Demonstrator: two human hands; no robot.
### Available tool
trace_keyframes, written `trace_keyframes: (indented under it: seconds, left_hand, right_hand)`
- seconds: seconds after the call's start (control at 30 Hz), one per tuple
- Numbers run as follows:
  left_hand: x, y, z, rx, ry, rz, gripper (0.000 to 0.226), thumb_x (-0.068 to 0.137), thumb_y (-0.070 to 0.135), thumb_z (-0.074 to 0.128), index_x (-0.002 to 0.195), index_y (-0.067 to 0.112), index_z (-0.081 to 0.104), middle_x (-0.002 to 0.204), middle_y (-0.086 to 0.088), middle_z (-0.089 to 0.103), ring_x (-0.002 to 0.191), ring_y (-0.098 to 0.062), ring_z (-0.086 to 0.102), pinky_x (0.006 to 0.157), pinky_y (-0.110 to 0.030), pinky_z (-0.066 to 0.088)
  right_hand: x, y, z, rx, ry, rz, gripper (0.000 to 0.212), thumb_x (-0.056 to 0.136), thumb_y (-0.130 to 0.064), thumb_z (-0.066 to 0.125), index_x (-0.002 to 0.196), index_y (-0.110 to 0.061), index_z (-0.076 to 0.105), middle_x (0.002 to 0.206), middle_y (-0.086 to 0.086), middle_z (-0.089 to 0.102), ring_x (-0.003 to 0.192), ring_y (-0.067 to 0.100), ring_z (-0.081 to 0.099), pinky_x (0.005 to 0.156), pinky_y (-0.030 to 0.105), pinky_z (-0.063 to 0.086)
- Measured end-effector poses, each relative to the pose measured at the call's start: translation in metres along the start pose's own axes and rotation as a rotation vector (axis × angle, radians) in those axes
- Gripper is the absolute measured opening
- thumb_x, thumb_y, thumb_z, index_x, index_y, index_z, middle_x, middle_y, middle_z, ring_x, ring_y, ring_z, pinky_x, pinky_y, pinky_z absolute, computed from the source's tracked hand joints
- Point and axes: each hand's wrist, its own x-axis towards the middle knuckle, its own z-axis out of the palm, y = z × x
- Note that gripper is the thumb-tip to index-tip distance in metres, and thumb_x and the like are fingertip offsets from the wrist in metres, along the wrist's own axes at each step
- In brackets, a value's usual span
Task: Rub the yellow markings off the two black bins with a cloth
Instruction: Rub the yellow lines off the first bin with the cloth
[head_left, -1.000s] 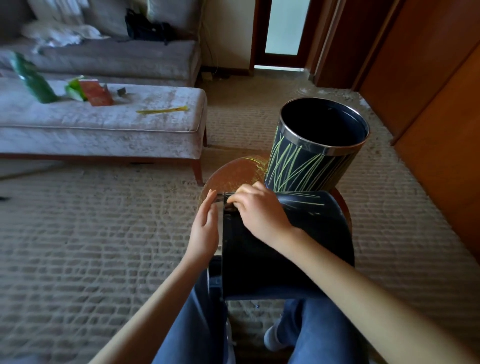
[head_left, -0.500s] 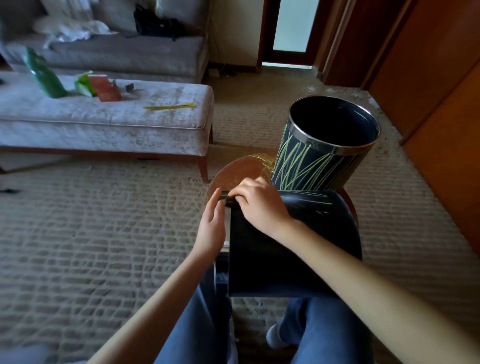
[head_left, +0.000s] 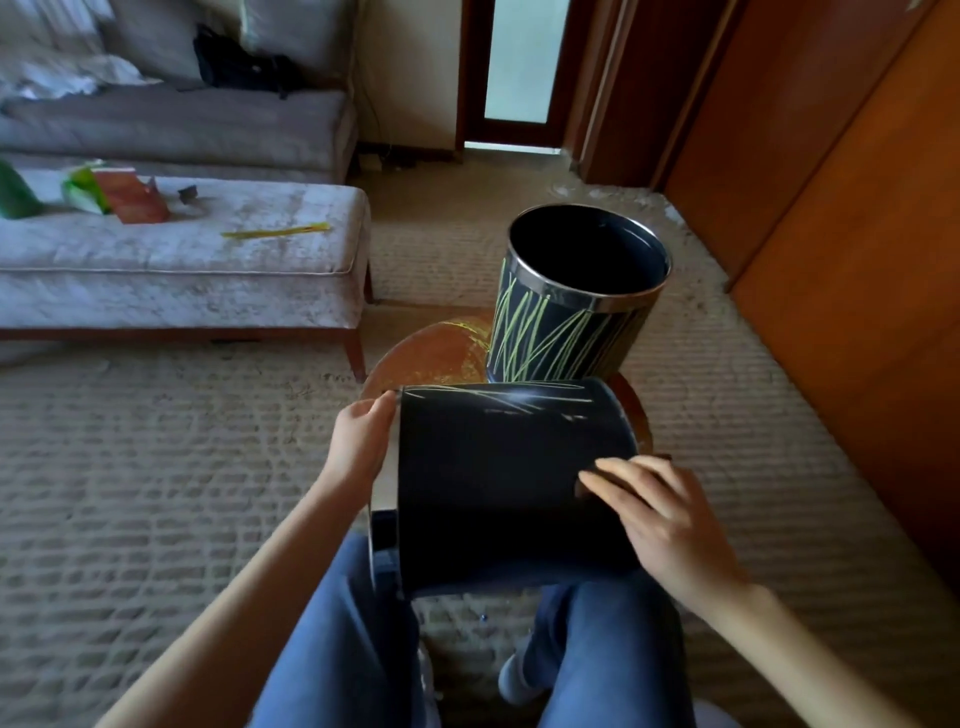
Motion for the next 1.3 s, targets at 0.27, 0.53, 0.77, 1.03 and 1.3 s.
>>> trace_keyframes:
  seconds: [0.27, 0.53, 0.77, 1.03, 1.3]
  left_hand:
    - [-0.014, -0.025, -0.012, 0.162, 0.035, 0.277, 0.037, 0.102, 0.03, 0.052, 0.089, -0.005, 0.057, 0.077, -0.01, 0.054, 0.071, -0.015, 0.048, 0.068, -0.038, 0.042]
    - [0.007, -0.003, -0.002, 0.181, -0.075, 0.213, 0.044, 0.108, 0.032, 0.039, 0.15, 0.021, 0.043, 0.148, 0.001, 0.051, 0.139, -0.016, 0.044, 0.12, -0.04, 0.031]
    - [-0.004, -0.011, -0.004, 0.228, -0.046, 0.256, 0.044, 0.108, 0.03, 0.039, 0.151, 0.021, 0.044, 0.152, -0.001, 0.05, 0.141, -0.016, 0.043, 0.119, -0.035, 0.031]
    - [0.017, -0.004, -0.004, 0.129, -0.122, 0.139, 0.069, 0.086, 0.05, 0.044, 0.15, 0.025, 0.042, 0.148, -0.001, 0.054, 0.138, -0.017, 0.048, 0.119, -0.046, 0.035]
    - [-0.009, -0.008, -0.008, 0.156, -0.132, 0.221, 0.052, 0.103, 0.037, 0.042, 0.152, 0.022, 0.041, 0.154, -0.001, 0.047, 0.143, -0.014, 0.041, 0.122, -0.043, 0.029]
  right_hand:
    - [-0.021, -0.004, 0.007, -0.009, -0.004, -0.103, 0.033, 0.102, -0.009, 0.045, 0.118, -0.016, 0.073, 0.12, 0.002, 0.069, 0.106, 0.023, 0.06, 0.09, 0.039, 0.045]
    - [-0.03, -0.01, 0.013, 0.012, 0.022, -0.072, 0.029, 0.099, -0.006, 0.052, 0.118, -0.015, 0.073, 0.117, 0.004, 0.069, 0.106, 0.023, 0.062, 0.09, 0.039, 0.046]
    - [0.055, 0.02, 0.029, 0.027, 0.051, 0.135, 0.033, 0.082, 0.006, 0.067, 0.105, -0.016, 0.076, 0.101, 0.003, 0.068, 0.088, 0.03, 0.061, 0.073, 0.046, 0.049]
    - [0.0, -0.015, 0.016, 0.095, 0.1, 0.138, 0.033, 0.087, 0.005, 0.062, 0.111, -0.012, 0.076, 0.112, 0.003, 0.07, 0.103, 0.025, 0.061, 0.098, 0.035, 0.043]
    - [0.069, 0.003, 0.031, 0.101, 0.072, 0.222, 0.034, 0.08, 0.011, 0.063, 0.101, -0.013, 0.077, 0.099, 0.003, 0.07, 0.087, 0.031, 0.06, 0.079, 0.047, 0.052]
